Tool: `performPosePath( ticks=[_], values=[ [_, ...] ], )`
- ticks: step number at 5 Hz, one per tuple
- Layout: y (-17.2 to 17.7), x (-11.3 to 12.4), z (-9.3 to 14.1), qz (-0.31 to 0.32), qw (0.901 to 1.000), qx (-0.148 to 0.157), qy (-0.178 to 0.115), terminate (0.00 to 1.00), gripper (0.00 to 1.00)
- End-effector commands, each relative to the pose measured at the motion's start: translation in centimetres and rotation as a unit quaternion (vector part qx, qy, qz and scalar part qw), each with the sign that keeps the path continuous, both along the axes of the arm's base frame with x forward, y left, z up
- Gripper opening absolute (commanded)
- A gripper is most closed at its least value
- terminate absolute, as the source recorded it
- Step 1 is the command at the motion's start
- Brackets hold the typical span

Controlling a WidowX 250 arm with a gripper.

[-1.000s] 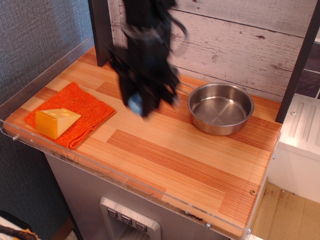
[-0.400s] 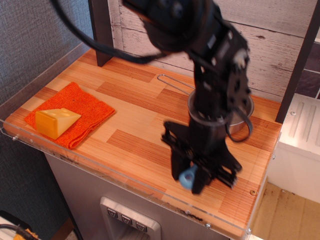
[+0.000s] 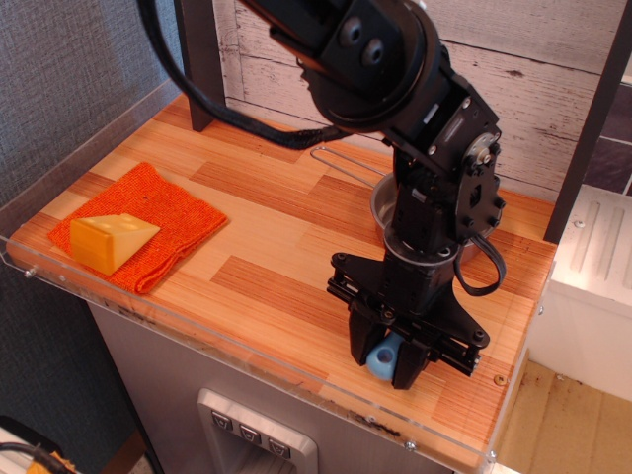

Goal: Put spoon in front of pan

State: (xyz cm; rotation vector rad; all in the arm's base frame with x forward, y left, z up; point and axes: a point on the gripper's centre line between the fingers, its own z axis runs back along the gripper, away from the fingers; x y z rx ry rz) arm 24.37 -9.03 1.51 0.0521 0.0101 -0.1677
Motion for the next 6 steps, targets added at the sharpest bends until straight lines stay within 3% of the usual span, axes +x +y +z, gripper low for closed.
performPosePath(
  ticks=[1,2,4,5,6],
  values=[
    [1.1,-0.3,1.8,0.018,0.9994,0.007,-0.029,0.00,1.00],
    [1.5,-0.4,3.8,0.005,0.9987,0.007,-0.051,0.00,1.00],
    [8.9,-2.4,11.7,-0.025,0.9948,0.026,-0.095,0.00,1.00],
    [12.6,-3.1,12.7,-0.008,0.9963,0.031,-0.080,0.00,1.00],
    [14.5,-3.4,11.8,0.009,0.9985,-0.003,-0.055,0.00,1.00]
  ],
)
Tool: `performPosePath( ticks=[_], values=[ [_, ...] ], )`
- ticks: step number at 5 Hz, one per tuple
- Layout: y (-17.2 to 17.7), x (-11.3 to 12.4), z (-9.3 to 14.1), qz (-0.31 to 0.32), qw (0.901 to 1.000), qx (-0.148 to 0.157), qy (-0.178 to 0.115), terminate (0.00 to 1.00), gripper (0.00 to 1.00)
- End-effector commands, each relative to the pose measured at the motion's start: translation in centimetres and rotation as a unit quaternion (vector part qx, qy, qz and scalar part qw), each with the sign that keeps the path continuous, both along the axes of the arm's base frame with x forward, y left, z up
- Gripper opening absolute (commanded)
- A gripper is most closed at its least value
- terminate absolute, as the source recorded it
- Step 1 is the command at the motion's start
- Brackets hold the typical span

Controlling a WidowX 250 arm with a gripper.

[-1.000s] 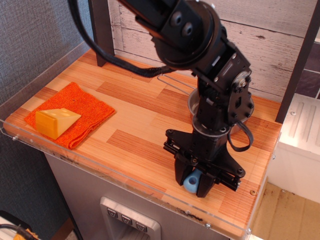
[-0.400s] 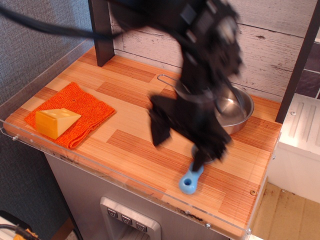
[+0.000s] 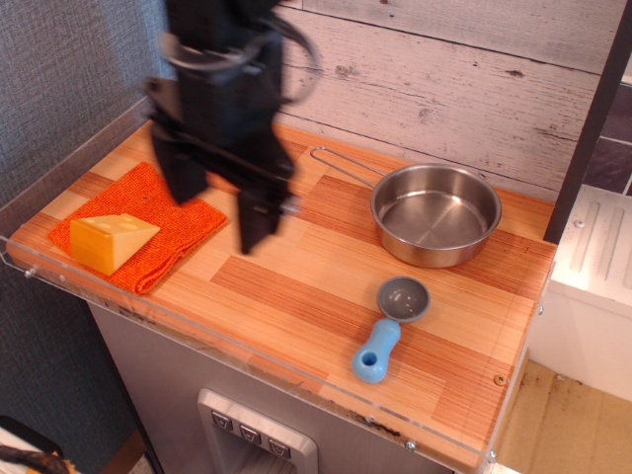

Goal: Put spoon in front of pan

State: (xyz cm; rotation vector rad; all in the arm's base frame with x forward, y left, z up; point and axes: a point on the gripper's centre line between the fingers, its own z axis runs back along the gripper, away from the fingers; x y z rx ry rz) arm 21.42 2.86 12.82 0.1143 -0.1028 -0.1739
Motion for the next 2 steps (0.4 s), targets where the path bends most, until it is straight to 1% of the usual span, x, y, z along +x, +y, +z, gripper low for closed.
performPosePath(
  ticks=[1,2],
  values=[
    [3.60,-0.41,-0.47,0.028,0.9972,-0.064,0.028,0.00,1.00],
    [3.89,-0.50,-0.98,0.038,0.9959,-0.074,0.037,0.00,1.00]
  ],
)
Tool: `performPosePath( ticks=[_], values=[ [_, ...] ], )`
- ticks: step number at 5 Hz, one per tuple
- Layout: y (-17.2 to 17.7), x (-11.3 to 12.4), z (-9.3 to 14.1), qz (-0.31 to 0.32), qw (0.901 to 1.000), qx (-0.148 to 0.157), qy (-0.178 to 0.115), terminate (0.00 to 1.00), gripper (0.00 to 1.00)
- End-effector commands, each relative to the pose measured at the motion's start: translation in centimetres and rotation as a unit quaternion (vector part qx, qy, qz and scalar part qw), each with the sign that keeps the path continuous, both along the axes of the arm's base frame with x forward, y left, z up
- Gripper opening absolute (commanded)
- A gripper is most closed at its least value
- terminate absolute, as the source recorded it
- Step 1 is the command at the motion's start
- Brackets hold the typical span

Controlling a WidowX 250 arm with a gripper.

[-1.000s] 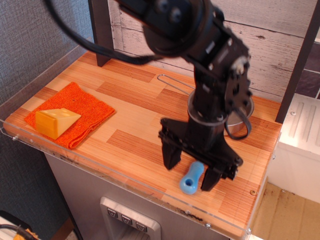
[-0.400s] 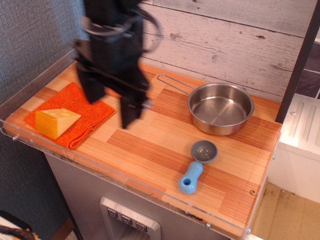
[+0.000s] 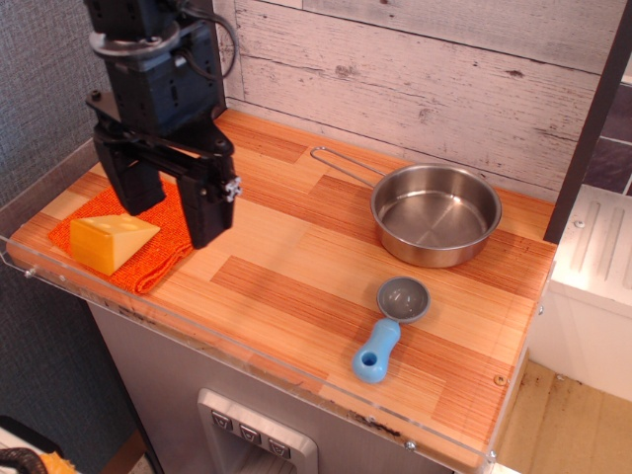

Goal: Put spoon in front of pan

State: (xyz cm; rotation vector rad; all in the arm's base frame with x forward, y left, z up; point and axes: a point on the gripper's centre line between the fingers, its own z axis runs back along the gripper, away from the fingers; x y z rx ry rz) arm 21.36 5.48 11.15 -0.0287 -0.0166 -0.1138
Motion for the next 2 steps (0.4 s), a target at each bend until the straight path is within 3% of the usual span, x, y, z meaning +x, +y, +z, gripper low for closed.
performPosePath(
  ticks=[1,2],
  values=[
    [1.27,-0.44,0.69,0.010,0.9999,-0.004,-0.010,0.00,1.00],
    [1.27,-0.44,0.69,0.010,0.9999,-0.004,-0.010,1.00,1.00]
  ],
)
